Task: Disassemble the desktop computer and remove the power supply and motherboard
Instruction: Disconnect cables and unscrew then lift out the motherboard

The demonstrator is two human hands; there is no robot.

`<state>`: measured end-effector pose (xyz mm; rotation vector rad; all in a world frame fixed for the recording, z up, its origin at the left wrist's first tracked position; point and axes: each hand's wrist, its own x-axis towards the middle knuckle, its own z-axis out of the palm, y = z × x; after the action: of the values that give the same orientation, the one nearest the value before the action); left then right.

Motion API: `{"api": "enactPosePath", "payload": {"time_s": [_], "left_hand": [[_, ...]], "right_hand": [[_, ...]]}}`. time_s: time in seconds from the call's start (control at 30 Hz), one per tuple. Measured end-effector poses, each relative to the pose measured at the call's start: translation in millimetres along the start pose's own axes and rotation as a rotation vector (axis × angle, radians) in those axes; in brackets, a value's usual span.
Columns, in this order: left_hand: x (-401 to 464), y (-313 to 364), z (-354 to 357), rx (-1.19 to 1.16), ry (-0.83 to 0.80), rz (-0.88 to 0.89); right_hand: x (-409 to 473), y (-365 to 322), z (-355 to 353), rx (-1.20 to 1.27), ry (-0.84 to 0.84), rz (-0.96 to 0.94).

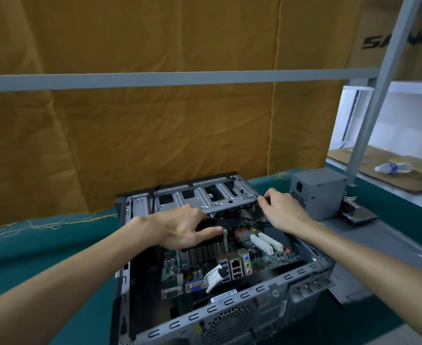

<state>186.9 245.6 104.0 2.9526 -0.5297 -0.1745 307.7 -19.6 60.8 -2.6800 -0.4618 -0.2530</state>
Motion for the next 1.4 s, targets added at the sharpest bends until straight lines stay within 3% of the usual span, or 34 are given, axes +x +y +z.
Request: {"api": "enactPosePath", "payload": {"time_s": [0.3,0.47,0.73,1.0,1.4], "left_hand": [[-3,5,-21,-0.025,0.024,-0.018],[-7,4,-23,-0.008,0.021,-0.007],[-9,6,-29,-0.012,0.030,0.030],[-27,16,-40,-0.043,0.114,0.069],[-50,27,-55,-0.056,0.210,0.103]], "right_hand": [[5,3,3,0.014,-0.019,0.005],[12,20,-8,0.344,-0.268,0.104],[6,26,-35,0.277,-0.409,-0.008],[5,21,-42,0.123,-0.455,-0.026],[-1,23,-53,0.210,-0.418,-0.019]]}}
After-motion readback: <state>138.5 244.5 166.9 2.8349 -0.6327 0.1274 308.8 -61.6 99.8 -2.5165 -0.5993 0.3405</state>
